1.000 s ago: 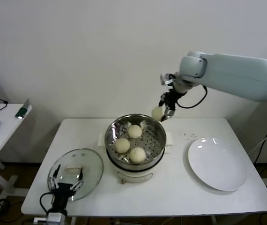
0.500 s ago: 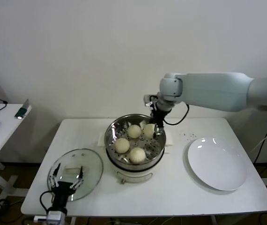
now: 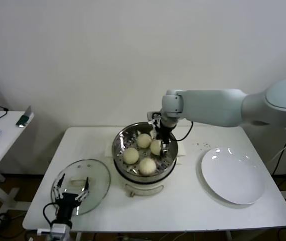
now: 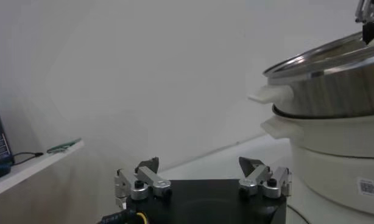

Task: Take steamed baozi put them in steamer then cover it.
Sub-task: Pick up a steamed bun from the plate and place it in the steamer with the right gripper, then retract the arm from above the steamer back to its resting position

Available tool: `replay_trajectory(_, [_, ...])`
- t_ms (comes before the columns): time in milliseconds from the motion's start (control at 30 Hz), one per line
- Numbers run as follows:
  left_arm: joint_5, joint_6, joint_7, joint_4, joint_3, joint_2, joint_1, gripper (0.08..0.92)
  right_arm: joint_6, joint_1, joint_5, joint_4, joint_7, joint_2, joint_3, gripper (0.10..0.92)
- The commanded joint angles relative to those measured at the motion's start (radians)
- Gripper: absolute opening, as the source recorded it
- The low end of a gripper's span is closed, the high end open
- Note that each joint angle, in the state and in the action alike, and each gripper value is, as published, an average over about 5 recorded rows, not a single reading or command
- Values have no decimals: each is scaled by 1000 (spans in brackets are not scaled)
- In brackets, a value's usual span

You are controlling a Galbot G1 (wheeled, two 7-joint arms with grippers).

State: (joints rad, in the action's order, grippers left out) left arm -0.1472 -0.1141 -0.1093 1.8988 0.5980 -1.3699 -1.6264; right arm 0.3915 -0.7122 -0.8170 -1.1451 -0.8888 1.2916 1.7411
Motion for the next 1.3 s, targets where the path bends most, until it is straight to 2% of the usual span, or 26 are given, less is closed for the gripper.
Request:
replay_trajectory(33, [0, 3, 1, -6, -2, 3, 8, 823, -5, 27, 28, 24, -1, 16, -1, 715])
replay_trajectory(267, [-3, 4, 0, -7, -5, 1, 11, 823, -20, 3, 52, 3, -14, -4, -11, 810])
replay_trajectory(633, [-10, 4, -2, -6, -12, -4, 16, 823, -79, -86, 89, -112, -39, -175, -147, 823])
replay_trajectory(967, [-20, 2, -7, -11, -11, -11, 20, 823, -216, 5, 159, -187, 137, -426, -419, 823])
replay_trajectory(1300, [-48, 33, -8, 45, -18, -17, 35, 823, -323, 459, 174, -313, 350, -671, -916, 823])
